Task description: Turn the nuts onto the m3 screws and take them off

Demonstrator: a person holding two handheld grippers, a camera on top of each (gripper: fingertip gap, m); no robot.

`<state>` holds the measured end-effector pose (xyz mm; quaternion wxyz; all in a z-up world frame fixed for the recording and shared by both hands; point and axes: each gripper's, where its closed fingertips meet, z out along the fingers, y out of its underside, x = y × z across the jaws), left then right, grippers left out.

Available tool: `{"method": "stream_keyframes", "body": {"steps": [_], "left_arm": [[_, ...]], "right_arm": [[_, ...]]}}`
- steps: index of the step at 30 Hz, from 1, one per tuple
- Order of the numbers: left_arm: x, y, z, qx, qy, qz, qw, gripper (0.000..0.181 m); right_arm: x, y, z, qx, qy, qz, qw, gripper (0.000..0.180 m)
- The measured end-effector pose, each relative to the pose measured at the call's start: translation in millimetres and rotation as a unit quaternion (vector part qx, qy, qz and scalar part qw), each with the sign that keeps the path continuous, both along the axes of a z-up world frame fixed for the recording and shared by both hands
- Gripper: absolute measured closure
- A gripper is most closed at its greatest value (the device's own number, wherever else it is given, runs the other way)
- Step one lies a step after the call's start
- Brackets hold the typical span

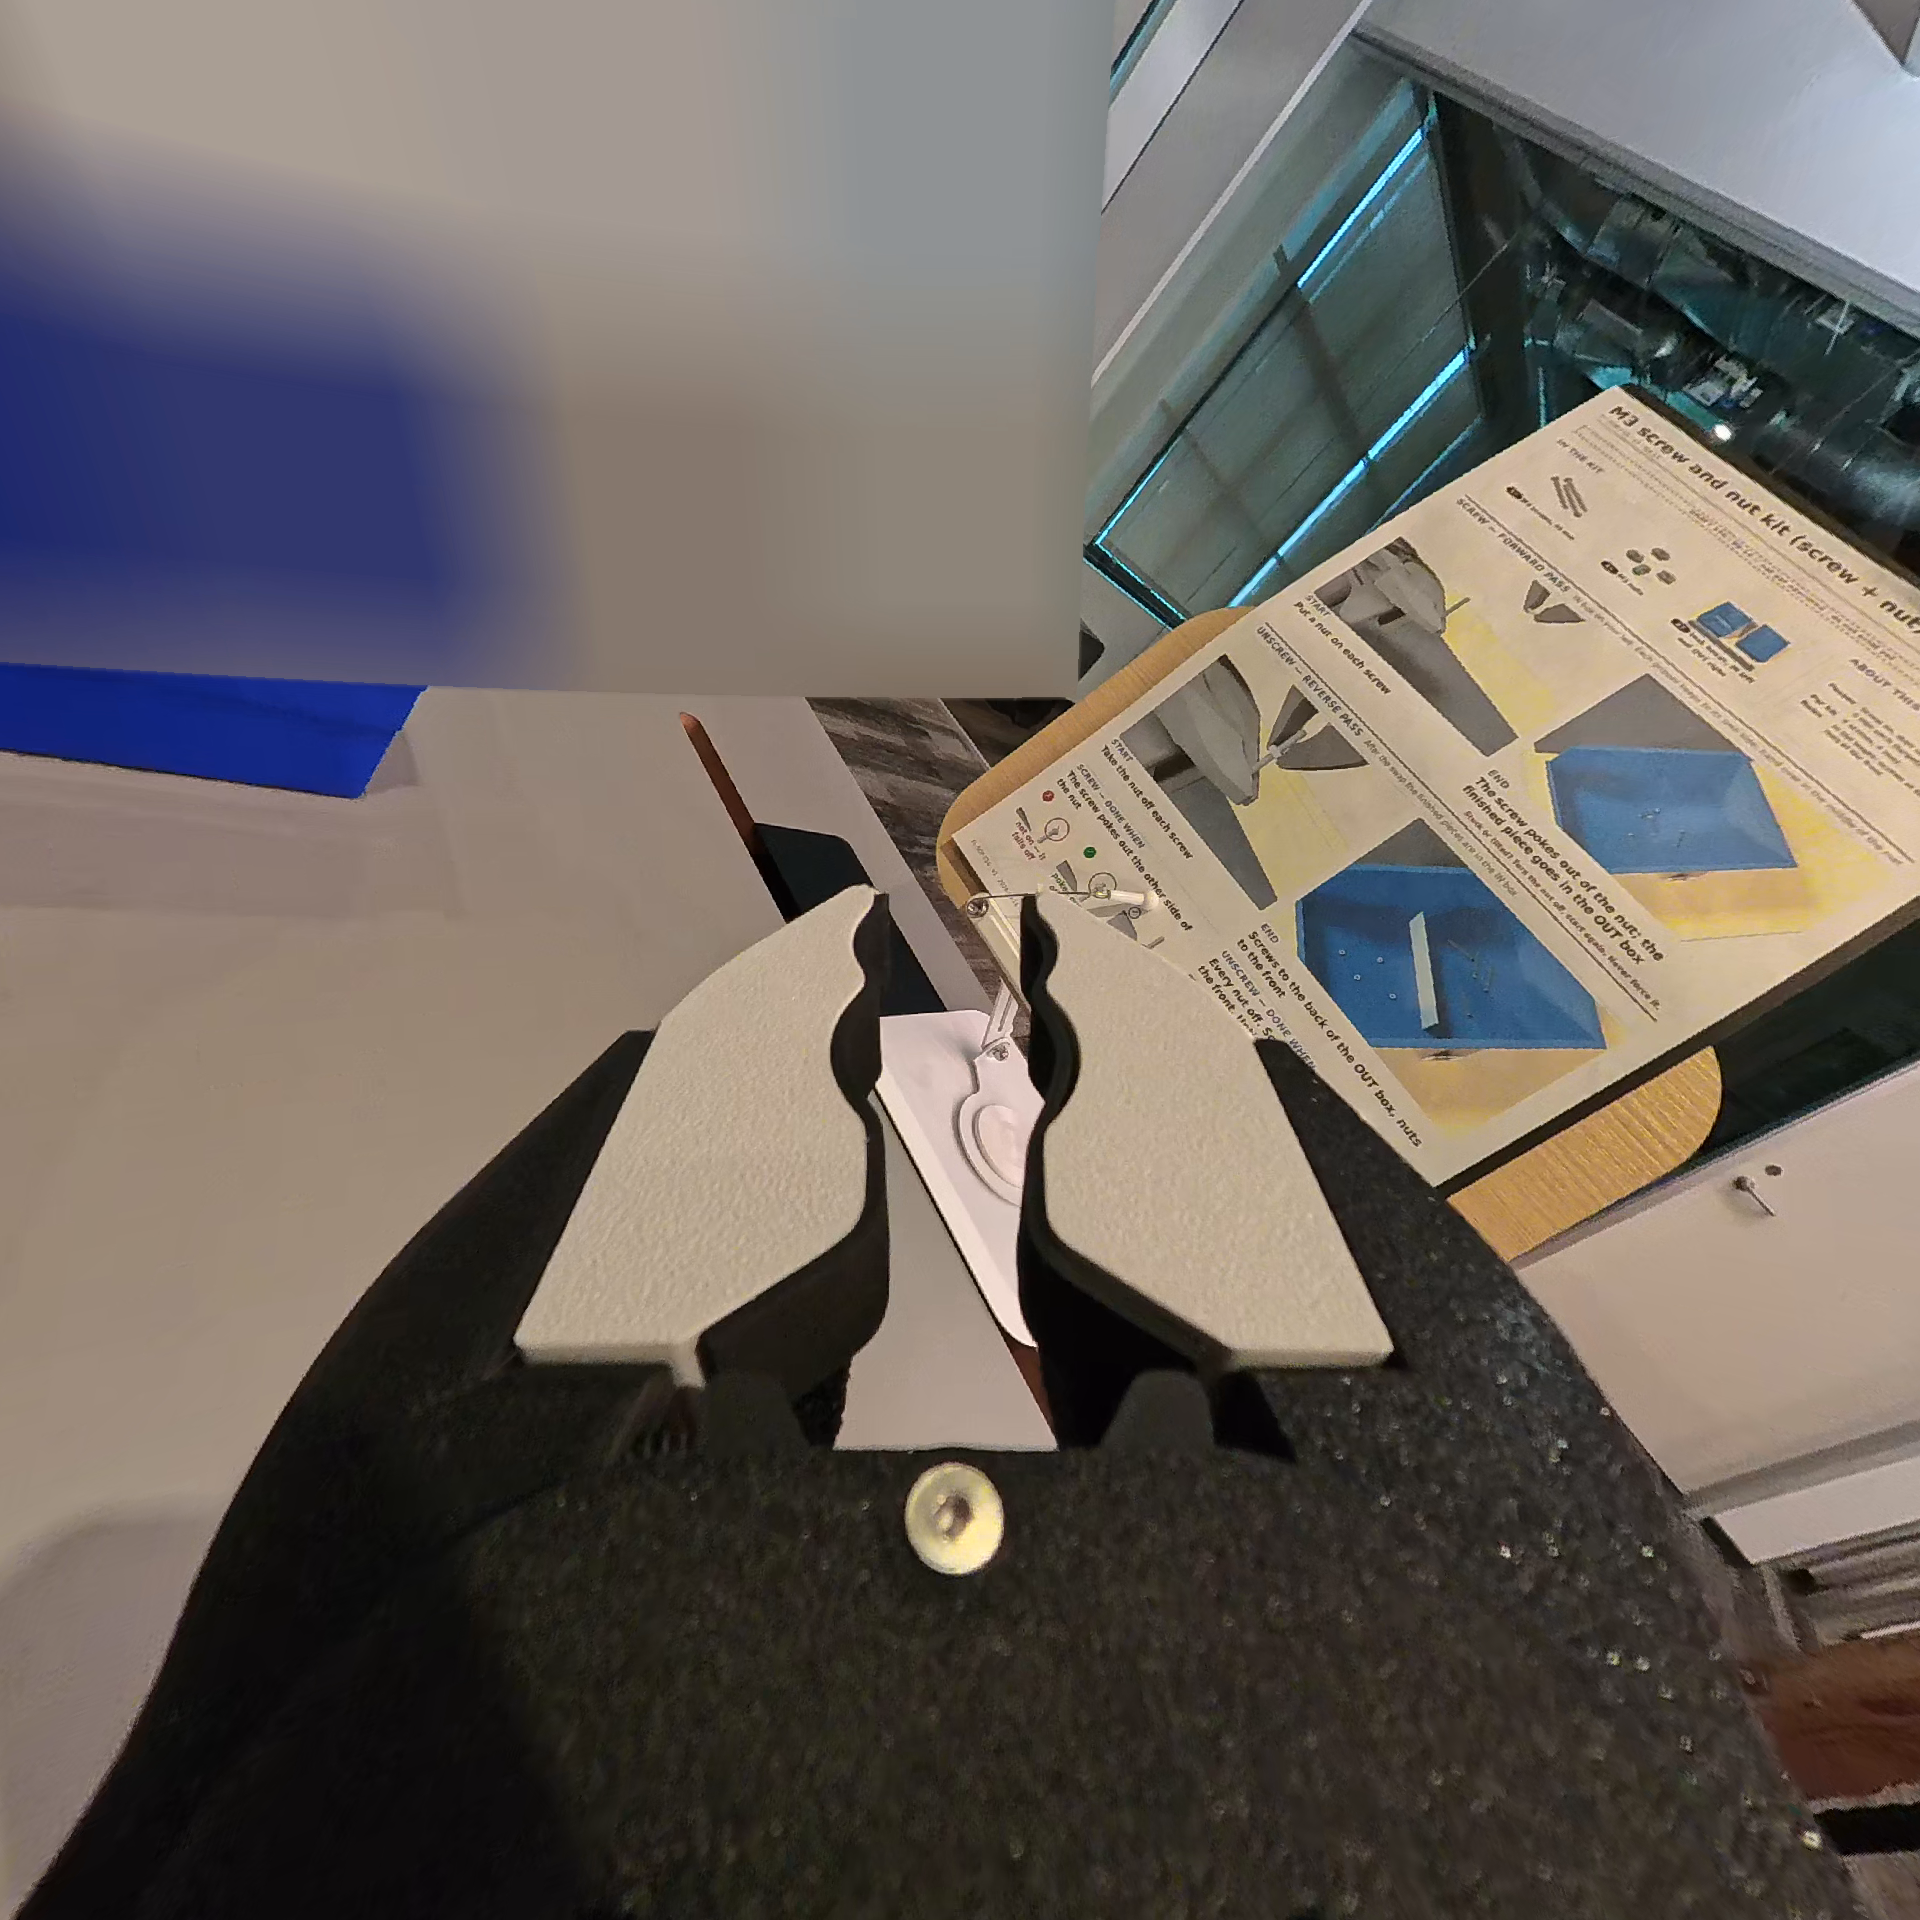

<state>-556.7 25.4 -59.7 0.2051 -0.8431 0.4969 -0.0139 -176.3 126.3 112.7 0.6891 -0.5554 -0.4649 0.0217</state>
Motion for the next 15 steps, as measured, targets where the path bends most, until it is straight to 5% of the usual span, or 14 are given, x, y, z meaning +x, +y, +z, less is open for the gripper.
{"method": "stream_keyframes", "body": {"steps": [1,9,15], "left_arm": [[7,6,13,0.011,-0.002,-0.007,1.000,0.176],[131,46,76,0.042,-0.035,-0.121,0.991,0.176],[254,51,33,-0.002,-0.052,-0.221,0.974,0.176]], "right_arm": [[1,0,1,0.001,0.002,0.000,1.000,0.156],[23,-4,16,0.003,0.030,-0.006,1.000,0.156],[52,-2,23,-0.018,0.041,-0.014,0.999,0.156]]}}
